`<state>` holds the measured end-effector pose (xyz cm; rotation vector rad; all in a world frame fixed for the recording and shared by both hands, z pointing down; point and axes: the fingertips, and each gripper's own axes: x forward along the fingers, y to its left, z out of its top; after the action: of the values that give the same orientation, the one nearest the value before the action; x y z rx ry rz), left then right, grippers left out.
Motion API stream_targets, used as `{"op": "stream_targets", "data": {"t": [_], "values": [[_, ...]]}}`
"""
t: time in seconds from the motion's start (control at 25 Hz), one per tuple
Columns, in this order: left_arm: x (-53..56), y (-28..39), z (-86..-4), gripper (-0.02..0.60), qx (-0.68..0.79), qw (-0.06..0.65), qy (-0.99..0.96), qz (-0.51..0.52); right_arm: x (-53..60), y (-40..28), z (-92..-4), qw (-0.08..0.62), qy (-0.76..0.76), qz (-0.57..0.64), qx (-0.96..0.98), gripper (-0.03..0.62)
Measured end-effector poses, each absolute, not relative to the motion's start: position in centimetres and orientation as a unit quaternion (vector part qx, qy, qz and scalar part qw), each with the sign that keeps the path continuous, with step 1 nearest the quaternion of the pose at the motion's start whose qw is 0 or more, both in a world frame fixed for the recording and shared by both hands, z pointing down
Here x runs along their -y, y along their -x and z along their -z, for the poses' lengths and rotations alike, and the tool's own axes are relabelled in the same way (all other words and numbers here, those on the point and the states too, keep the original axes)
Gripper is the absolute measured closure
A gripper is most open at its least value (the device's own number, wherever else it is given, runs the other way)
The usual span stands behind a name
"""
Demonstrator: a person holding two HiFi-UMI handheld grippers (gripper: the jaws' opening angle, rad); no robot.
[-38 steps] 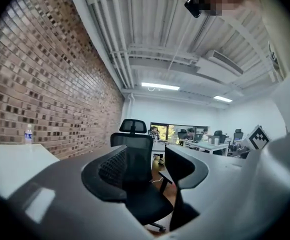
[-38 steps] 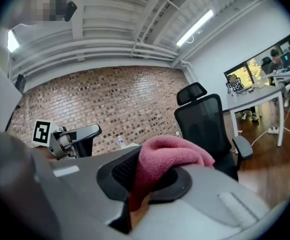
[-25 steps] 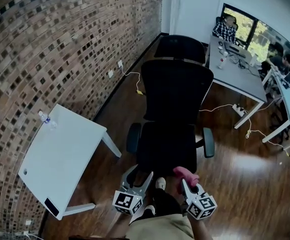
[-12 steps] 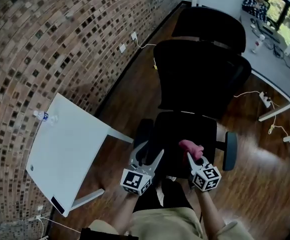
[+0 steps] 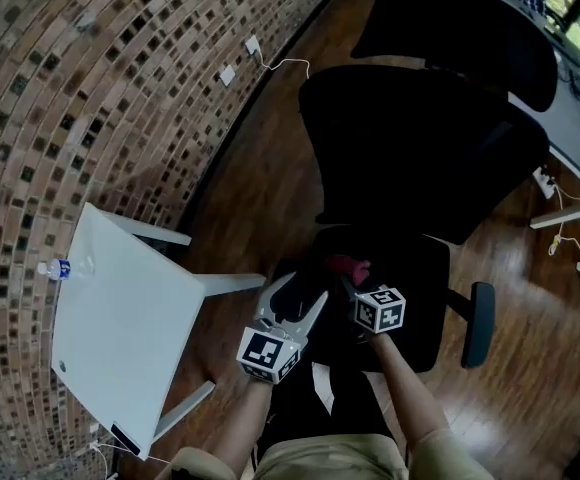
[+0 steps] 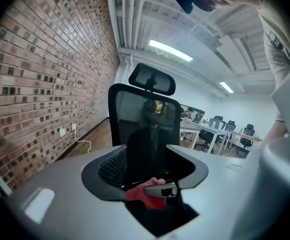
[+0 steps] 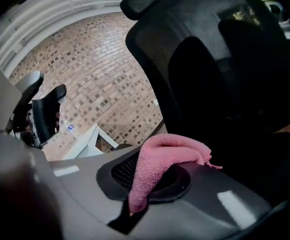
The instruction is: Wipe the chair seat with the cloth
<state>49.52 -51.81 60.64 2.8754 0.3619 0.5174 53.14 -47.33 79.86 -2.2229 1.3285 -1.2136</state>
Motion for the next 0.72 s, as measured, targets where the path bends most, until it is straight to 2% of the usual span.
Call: {"op": "stream_targets", "data": {"t": [0.12, 0.2, 0.48, 0.6, 0.72], "values": [[52.8, -51.0, -63.0, 0.360, -0.129, 0.112, -0.966, -0.194, 51.1, -55.5, -83.7, 0.154, 0.767, 0.407, -0.471, 0.588], [53.3, -51.6, -64.6, 0.362, -0.130, 0.113, -0.964, -0.202, 52.8, -56.7, -87.1, 0.133, 0.775, 0.397, -0.473, 0.588], [55.2, -53.6, -68.4, 0.359, -0.140, 0.101, -0.956, -0.237, 52.9, -61.0, -97.6, 0.115, 0.782, 0.466, -0.398, 0.588], [55.4, -54.4, -69.1, 0.360, -0.126, 0.112, -0.956, -0.242, 45.0, -64.0, -100.8, 0.076, 0.812, 0.488, -0.312, 0.586], [53.5, -54.9, -70.0, 0.359, -0.136, 0.123, -0.951, -0.250, 30.6, -67.5, -102.3, 0.036, 0.848, 0.494, -0.188, 0.586]]}}
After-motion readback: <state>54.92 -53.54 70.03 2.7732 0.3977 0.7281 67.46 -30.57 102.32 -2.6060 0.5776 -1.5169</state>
